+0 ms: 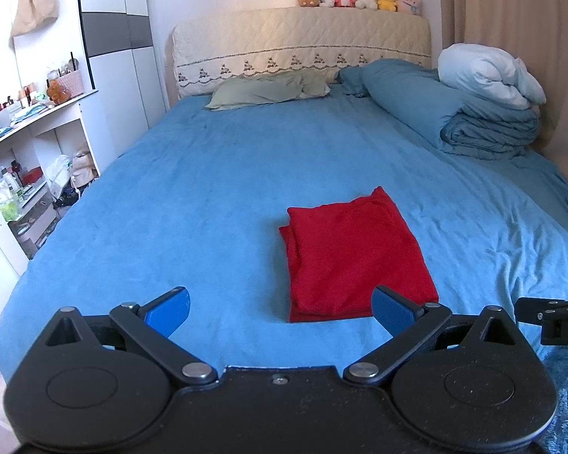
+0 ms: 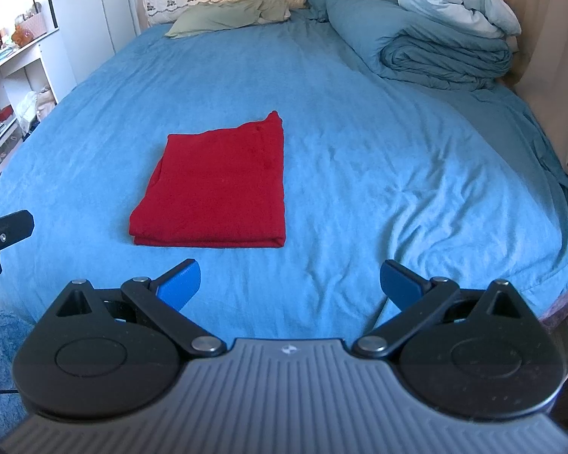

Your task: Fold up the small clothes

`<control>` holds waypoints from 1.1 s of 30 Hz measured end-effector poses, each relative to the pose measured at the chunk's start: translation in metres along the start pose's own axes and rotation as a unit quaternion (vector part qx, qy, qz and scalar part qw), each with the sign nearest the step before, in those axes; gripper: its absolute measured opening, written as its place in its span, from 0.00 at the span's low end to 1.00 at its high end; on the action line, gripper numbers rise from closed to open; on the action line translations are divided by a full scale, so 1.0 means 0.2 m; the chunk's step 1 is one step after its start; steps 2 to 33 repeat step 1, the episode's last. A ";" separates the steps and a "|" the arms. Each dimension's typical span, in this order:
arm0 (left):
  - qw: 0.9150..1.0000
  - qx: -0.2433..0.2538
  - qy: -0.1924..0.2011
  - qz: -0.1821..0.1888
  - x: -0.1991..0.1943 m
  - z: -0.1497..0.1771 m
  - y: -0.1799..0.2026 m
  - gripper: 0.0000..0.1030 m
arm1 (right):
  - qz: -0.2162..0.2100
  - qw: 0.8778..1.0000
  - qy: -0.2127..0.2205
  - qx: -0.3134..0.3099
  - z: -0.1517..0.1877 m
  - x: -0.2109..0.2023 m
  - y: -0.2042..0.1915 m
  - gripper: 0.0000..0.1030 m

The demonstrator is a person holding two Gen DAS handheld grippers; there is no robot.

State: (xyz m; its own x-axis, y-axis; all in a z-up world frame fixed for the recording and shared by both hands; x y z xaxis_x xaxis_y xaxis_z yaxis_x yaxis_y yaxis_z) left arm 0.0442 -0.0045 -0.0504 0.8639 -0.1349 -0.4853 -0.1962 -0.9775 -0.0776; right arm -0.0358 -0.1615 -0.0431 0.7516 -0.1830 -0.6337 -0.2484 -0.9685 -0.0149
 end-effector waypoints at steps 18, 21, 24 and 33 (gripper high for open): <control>1.000 0.000 -0.001 0.000 0.00 0.00 0.00 1.00 | 0.000 1.000 0.000 0.000 0.00 0.00 0.00 1.00; 1.000 0.000 -0.001 0.000 0.00 0.00 0.00 1.00 | 0.000 1.000 0.000 0.000 0.00 0.00 0.00 1.00; 1.000 0.000 -0.001 0.000 0.00 0.00 0.00 1.00 | 0.000 1.000 0.000 0.000 0.00 0.00 0.00 1.00; 1.000 0.000 -0.001 0.000 0.00 0.00 0.00 1.00 | 0.000 1.000 0.000 0.000 0.00 0.00 0.00 1.00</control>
Point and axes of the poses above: each gripper's, at about its wrist camera, not at the fingertips, and x roughly the way its jaws point, y to its right, z to its underside, the point moved 8 cm from there along x, roughly the way its jaws point, and after that the axes turned 7 degrees about y, right-handed, at the moved point
